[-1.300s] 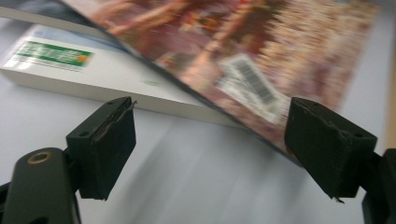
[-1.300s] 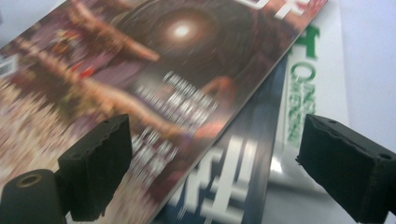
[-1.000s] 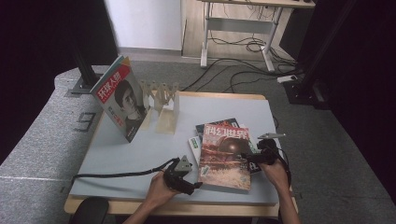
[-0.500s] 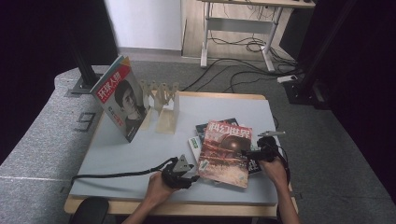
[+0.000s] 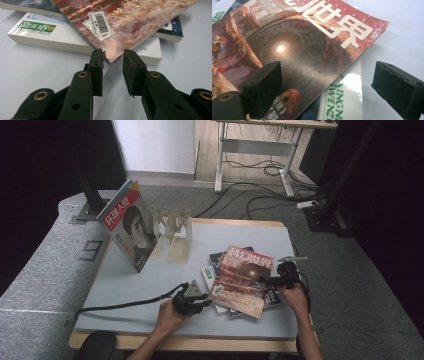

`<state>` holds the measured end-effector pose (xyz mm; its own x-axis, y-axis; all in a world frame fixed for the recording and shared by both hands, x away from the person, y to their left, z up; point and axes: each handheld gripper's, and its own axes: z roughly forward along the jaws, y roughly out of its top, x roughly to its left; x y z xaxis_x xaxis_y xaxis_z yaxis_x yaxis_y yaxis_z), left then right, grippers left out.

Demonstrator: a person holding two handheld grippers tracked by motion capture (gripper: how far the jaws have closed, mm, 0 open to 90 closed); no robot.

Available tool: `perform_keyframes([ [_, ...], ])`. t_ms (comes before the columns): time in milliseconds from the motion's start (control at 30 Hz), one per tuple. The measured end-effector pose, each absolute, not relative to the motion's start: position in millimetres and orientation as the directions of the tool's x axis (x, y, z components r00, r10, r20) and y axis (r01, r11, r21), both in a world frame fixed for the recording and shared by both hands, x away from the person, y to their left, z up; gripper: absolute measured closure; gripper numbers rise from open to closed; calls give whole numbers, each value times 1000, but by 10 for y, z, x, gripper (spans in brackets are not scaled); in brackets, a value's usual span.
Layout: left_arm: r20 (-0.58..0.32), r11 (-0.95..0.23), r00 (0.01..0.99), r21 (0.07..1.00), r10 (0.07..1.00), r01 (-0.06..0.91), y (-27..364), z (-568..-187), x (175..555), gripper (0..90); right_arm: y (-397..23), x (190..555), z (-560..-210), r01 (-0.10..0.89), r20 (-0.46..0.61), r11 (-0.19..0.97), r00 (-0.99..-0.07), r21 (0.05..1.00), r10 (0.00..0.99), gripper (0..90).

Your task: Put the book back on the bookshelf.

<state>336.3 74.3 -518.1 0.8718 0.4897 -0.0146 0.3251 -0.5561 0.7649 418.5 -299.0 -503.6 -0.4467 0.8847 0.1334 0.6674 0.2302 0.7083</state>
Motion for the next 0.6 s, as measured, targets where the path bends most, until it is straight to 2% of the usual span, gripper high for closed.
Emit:
perform_keyframes([
  [267,-24,-551,865,762,501,340,740,-5189,3453,699,-3052,4354,-5067,703,175,195,-417,684,892,66],
  [600,-26,-549,864,763,503,342,739,-5197,3474,683,-3078,4540,-5162,744,293,122,-400,657,869,31],
])
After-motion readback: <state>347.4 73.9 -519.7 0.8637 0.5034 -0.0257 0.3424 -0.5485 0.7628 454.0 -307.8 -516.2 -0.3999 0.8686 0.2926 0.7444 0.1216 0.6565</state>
